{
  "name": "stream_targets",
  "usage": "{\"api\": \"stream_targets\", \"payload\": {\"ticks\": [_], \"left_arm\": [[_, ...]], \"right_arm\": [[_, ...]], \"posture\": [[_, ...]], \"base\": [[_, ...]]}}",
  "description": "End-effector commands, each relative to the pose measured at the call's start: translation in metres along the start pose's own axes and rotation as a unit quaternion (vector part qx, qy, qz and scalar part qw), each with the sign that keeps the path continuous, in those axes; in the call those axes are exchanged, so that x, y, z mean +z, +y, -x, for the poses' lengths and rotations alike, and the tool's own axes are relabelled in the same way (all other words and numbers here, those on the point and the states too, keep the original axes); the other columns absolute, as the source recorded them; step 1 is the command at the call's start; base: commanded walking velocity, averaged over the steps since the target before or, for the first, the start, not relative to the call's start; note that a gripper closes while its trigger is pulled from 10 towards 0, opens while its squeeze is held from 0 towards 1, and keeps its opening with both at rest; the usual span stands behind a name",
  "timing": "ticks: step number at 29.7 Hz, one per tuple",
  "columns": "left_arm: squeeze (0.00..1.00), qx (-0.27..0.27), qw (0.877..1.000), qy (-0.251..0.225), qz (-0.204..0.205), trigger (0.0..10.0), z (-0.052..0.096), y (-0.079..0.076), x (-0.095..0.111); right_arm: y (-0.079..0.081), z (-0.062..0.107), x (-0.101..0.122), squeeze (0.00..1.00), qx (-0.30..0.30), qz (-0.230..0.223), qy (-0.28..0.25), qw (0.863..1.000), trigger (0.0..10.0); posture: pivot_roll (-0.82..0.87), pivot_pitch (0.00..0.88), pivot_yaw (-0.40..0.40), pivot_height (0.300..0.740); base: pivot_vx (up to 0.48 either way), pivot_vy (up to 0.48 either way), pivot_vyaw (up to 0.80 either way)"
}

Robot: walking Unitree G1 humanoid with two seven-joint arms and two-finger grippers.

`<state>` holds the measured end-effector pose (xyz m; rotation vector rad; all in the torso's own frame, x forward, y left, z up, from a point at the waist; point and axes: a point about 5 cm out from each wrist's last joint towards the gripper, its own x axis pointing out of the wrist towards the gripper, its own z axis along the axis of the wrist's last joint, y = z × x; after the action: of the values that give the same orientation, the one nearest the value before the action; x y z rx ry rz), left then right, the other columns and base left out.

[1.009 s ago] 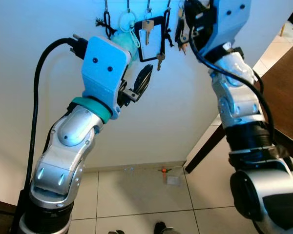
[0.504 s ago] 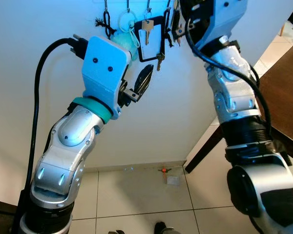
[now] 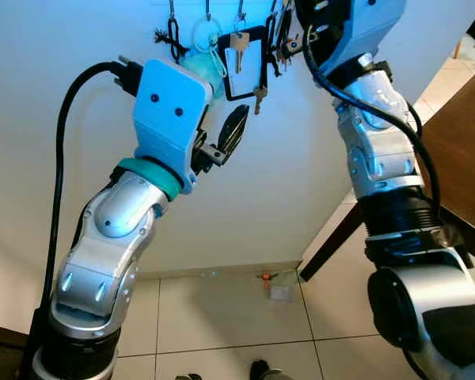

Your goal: Hang keys on a hook

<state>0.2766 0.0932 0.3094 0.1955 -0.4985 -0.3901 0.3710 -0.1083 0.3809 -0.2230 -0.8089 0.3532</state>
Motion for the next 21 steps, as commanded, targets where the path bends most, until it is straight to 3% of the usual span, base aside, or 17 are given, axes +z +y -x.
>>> {"api": "stream_targets", "payload": {"ticks": [1,5,21], "left_arm": [[0.0,0.001,1.0,0.0,-0.002,10.0,0.0,-0.001,-0.001],[0.0,0.0,1.0,0.0,-0.003,10.0,0.0,0.0,-0.001],[0.0,0.0,1.0,0.0,-0.005,10.0,0.0,0.001,-0.001]], "right_arm": [[-0.002,0.003,0.0,0.0,-0.002,-0.004,-0.003,1.0,10.0],[-0.008,0.011,-0.009,0.0,-0.015,-0.004,0.017,1.0,10.0],[-0.014,0.014,-0.015,0.0,-0.026,0.001,0.03,0.999,10.0]], "posture": [[-0.01,0.144,0.084,0.74],[-0.01,0.142,0.087,0.74],[0.0,0.13,0.088,0.74]], "base": [[0.0,0.0,0.0],[0.0,0.0,0.0],[0.0,0.0,0.0]]}}
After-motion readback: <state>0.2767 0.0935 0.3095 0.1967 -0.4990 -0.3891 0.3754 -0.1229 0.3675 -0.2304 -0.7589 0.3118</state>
